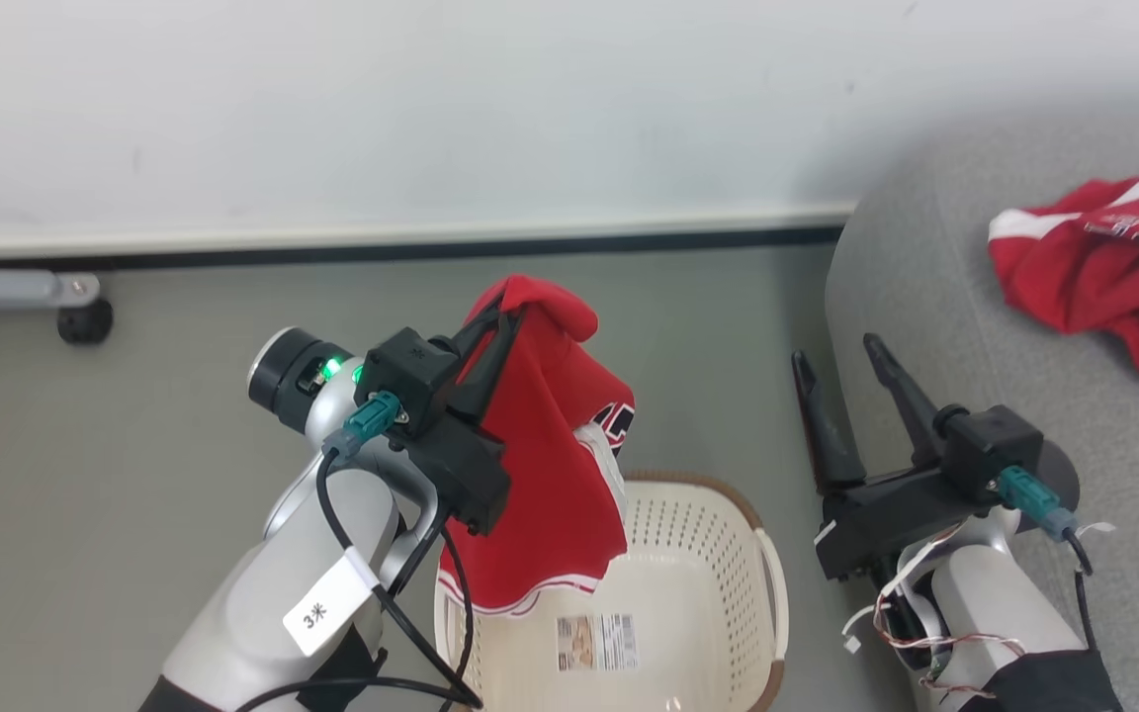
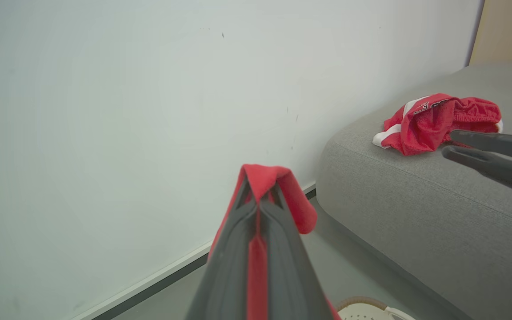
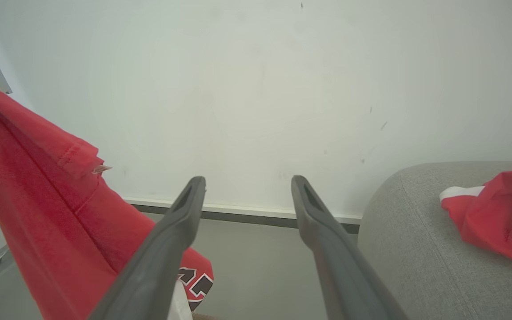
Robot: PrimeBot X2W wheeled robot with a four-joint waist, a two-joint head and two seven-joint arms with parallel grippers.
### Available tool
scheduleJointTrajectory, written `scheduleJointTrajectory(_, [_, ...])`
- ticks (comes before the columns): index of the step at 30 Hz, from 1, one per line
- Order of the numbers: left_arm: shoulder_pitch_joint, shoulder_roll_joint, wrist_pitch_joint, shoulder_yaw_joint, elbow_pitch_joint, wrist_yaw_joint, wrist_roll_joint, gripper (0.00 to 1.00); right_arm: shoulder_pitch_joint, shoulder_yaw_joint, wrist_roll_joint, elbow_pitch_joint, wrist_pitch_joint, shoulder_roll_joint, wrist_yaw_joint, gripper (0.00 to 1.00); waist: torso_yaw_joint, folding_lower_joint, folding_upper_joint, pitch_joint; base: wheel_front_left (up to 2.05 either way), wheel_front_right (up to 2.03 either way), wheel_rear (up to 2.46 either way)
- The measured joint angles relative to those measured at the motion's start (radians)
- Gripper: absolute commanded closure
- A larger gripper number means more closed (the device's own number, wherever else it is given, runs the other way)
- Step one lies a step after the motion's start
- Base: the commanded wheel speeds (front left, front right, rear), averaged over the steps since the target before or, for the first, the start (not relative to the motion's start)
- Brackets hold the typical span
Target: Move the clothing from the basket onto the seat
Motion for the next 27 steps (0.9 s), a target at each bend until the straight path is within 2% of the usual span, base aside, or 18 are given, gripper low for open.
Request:
scheduleJointTrajectory(9, [0.023, 0.000, 0.000, -0.006, 0.004, -0.008, -0.012, 1.00, 0.034, 0.048, -0.006, 0.046, 0.000, 0.007, 0.021, 0.00, 0.005, -0.0001, 0.0000, -0.119, 0.00, 0.00, 0.00])
scheduleJointTrajectory(16, [0.062, 0.004, 0.001, -0.017, -0.007, -0.009, -0.038, 1.00, 0.078, 0.124, -0.014, 0.089, 0.000, 0.015, 0.044, 0.00, 0.011, -0.0001, 0.0000, -0.221, 0.00, 0.00, 0.00])
scheduleJointTrajectory(27, [0.071, 0.002, 0.043, -0.044, -0.059, -0.016, -0.038, 1.00, 0.093, 0.258, -0.014, 0.113, 0.000, 0.030, 0.061, 0.00, 0.026, 0.0000, 0.0000, -0.283, 0.00, 0.00, 0.00])
